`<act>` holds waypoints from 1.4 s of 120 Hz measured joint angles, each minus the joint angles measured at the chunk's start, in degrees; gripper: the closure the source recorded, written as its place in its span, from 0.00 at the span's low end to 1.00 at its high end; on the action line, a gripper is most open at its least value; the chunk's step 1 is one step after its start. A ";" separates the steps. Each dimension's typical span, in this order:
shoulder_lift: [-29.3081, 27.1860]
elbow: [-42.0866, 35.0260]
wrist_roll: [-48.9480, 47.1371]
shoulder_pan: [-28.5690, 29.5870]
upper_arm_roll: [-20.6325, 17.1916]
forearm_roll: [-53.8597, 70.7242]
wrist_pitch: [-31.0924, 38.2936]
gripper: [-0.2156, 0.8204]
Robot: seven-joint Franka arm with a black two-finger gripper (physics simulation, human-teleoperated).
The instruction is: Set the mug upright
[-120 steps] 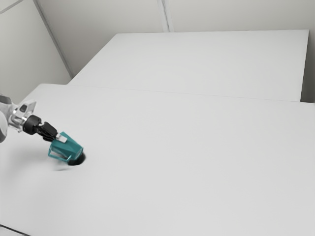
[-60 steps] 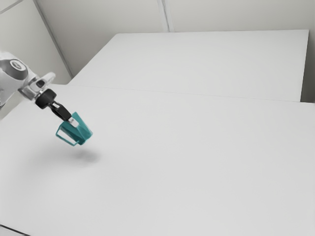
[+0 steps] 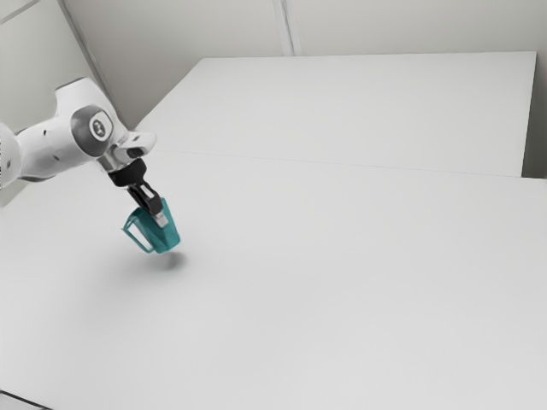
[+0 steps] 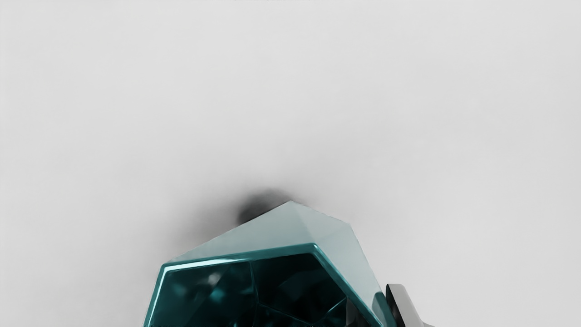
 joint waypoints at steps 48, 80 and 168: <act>-5.22 -14.41 -12.51 -0.62 -2.15 8.25 16.36 0.96; -4.55 -16.36 -17.74 -2.02 -2.23 9.40 21.82 0.85; -9.60 -4.58 -24.06 -4.15 -3.30 8.68 11.01 0.24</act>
